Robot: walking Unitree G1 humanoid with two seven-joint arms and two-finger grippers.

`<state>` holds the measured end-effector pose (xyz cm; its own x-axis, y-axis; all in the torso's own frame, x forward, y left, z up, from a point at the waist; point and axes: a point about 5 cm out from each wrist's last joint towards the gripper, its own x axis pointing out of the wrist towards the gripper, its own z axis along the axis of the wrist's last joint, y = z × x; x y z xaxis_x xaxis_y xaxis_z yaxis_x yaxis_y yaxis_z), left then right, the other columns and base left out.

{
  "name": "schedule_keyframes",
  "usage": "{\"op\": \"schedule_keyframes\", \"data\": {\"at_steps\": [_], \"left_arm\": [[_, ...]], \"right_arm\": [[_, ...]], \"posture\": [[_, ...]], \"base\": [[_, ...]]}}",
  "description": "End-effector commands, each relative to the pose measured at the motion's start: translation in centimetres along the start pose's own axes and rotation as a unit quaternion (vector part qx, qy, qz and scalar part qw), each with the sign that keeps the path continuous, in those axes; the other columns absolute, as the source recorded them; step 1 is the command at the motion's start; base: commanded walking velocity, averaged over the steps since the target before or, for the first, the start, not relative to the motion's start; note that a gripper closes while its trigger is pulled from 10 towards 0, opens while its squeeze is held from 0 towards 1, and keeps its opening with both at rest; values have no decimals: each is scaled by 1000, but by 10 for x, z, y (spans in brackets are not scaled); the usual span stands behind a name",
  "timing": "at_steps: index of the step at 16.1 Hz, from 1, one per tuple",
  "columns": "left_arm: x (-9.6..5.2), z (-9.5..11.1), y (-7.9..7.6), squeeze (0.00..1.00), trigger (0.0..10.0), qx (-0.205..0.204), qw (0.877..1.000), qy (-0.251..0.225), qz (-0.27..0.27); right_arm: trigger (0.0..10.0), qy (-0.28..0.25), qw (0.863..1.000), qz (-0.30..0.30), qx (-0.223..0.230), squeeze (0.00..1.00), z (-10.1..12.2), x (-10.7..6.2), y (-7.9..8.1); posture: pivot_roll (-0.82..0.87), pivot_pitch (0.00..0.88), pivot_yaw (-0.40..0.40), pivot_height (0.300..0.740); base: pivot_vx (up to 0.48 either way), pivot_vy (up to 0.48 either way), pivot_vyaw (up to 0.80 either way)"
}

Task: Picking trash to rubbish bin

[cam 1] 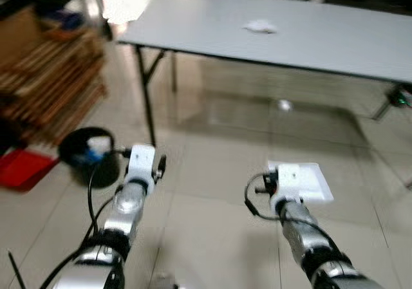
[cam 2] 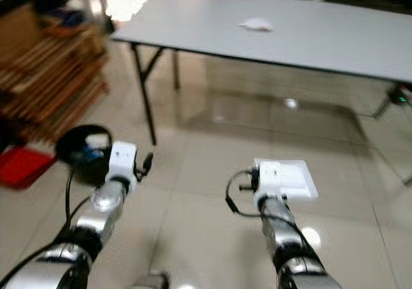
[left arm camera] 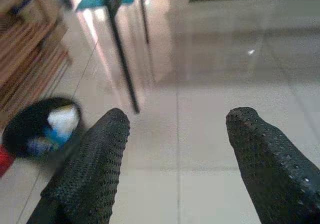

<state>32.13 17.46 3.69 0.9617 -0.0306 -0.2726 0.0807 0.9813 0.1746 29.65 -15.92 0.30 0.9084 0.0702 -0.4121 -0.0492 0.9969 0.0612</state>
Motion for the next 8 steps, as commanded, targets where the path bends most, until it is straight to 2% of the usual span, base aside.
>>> {"op": "schedule_keyframes", "data": {"at_steps": [1,3,8], "left_arm": [[-5,-13,2,0,10000,3,1000,25,4],[-9,-24,3,0,10000,3,999,43,4],[-13,-34,0,0,10000,1,998,66,-1]], "right_arm": [[10000,5,1000,5,-5,0,-3,-1,1],[10000,20,1000,4,-5,0,-11,-3,0],[10000,37,999,12,-2,0,-21,-6,3]], "posture": [[-28,43,-78,740],[-26,37,-77,740],[-23,27,-74,740]], "base": [[0,0,800],[0,0,800],[0,0,800]]}}
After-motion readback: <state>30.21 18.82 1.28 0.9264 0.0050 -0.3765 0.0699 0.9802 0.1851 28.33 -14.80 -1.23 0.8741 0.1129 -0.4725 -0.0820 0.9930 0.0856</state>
